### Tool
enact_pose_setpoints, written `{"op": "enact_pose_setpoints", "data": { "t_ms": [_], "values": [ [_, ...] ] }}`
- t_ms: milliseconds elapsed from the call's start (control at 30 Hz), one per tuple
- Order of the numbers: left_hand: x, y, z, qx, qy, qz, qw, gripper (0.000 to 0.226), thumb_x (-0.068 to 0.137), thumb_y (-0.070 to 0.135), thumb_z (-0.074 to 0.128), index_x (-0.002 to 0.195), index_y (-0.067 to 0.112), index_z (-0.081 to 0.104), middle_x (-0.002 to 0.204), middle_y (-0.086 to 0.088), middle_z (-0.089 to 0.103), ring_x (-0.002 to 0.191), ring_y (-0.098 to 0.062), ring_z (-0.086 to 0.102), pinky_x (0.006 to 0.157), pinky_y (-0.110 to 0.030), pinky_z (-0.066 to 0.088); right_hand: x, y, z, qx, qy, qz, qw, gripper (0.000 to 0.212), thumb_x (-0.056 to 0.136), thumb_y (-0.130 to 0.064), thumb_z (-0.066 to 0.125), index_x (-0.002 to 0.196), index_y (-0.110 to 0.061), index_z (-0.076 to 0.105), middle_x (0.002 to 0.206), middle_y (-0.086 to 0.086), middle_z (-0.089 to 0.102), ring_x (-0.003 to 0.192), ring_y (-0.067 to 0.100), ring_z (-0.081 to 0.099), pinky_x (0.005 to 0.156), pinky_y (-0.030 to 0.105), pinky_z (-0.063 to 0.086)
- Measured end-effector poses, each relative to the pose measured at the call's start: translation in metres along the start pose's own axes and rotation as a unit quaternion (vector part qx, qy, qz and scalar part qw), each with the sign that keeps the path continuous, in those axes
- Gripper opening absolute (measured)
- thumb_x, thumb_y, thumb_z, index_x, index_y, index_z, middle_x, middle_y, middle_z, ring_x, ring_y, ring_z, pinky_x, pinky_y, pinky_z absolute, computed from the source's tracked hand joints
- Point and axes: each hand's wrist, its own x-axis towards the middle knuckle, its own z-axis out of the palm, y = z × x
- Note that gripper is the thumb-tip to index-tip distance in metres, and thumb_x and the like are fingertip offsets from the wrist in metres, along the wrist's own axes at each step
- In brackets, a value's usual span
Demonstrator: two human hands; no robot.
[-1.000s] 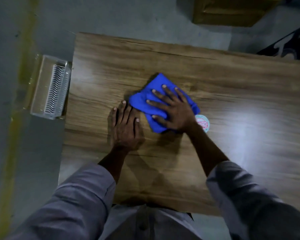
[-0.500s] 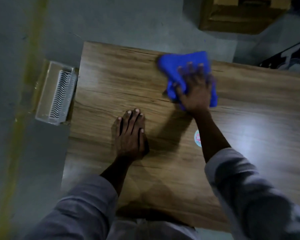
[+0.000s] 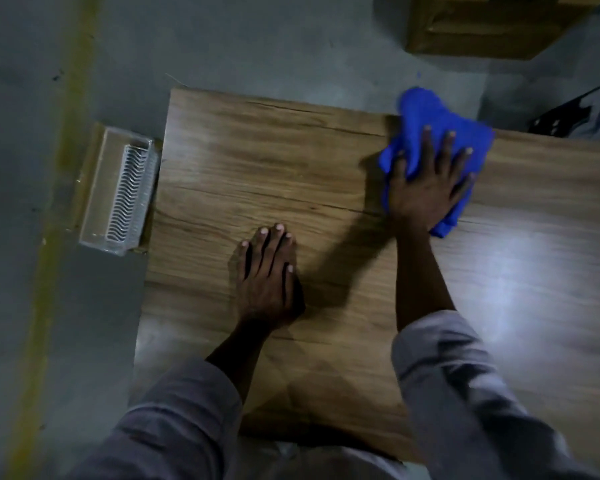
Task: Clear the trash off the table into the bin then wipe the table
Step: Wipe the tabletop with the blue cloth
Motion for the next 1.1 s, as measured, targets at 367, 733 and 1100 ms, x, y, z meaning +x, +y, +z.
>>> {"op": "enact_pose_setpoints", "data": {
  "t_ms": [367,733,1100],
  "values": [
    [-0.004,-0.006,0.011,0.003,0.03,0.009,1.0,0.054,0.095,0.023,0.047,0.147,0.008,0.05,0.157,-0.009,0.043,0.152,-0.026,0.028,0.121,-0.057,0.02,-0.099,0.019,-0.017,0.001,-0.098,-0.379,0.92,0.061,0.1,-0.055,0.045,0.157,-0.04,0.031,0.168,-0.005,0.022,0.157,0.029,0.012,0.123,0.059,0.015],
    [-0.004,-0.008,0.014,0.017,0.042,0.009,0.999,0.04,0.098,0.026,0.043,0.128,0.006,0.06,0.139,-0.016,0.058,0.14,-0.033,0.044,0.119,-0.058,0.025,-0.138,0.016,-0.02,-0.009,-0.152,-0.457,0.876,0.063,0.098,-0.057,0.043,0.158,-0.04,0.03,0.169,-0.004,0.019,0.157,0.029,0.008,0.123,0.058,0.014],
    [-0.005,-0.004,0.007,-0.007,0.024,0.006,1.0,0.057,0.095,0.024,0.043,0.152,0.013,0.043,0.163,-0.004,0.033,0.154,-0.023,0.022,0.121,-0.056,0.02,0.034,-0.008,-0.011,-0.025,-0.113,-0.299,0.947,0.059,0.102,-0.062,0.031,0.158,-0.044,0.026,0.168,-0.007,0.021,0.157,0.03,0.012,0.124,0.055,0.006]
  ]
}}
